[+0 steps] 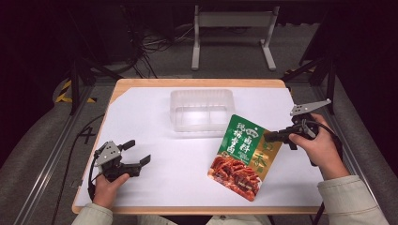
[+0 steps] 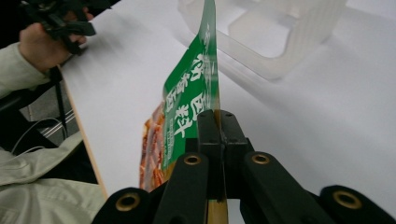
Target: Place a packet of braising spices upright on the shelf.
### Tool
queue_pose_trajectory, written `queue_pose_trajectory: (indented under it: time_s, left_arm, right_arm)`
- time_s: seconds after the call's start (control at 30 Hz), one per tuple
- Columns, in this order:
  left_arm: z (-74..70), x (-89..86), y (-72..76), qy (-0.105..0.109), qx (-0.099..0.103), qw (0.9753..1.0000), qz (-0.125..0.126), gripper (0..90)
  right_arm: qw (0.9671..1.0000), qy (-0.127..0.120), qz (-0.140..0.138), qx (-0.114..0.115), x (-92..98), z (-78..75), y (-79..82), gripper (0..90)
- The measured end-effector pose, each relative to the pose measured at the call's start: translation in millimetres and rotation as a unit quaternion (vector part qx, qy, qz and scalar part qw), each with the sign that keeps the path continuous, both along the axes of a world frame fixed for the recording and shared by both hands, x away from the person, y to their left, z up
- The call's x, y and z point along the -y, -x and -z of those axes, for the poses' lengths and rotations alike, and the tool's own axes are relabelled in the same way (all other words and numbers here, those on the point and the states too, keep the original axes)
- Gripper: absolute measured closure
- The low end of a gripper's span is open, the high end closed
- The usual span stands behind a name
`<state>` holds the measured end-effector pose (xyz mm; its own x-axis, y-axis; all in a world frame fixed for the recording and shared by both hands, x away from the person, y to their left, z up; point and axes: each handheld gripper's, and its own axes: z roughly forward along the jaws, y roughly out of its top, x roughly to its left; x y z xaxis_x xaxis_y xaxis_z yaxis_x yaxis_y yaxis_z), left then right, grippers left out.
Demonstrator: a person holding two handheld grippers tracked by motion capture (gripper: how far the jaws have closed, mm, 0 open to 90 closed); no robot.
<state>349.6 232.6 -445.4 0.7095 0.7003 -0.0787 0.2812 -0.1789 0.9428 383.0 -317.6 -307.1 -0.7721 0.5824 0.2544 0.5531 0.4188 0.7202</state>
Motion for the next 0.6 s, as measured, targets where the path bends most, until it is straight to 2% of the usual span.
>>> queue_pose_trajectory:
  time_s: [0.2, 0.37, 0.6]
  left_arm:
    - [-0.4, 0.4, 0.3, -0.001, 0.002, 1.0000, 0.001, 13.7]
    - [-0.3, 0.3, 0.6, 0.000, 0.000, 1.0000, 0.000, 13.7]
    - [-0.5, 0.5, 0.3, -0.002, 0.002, 1.0000, 0.001, 13.7]
  right_arm:
    - [0.9989, -0.034, -0.033, 0.003, -8.1, -18.4, 12.2, 90.0]
    - [0.9972, -0.052, -0.053, 0.007, -12.4, -30.0, 19.4, 90.0]
    - [0.9966, -0.053, -0.060, 0.021, -14.9, -40.8, 23.8, 90.0]
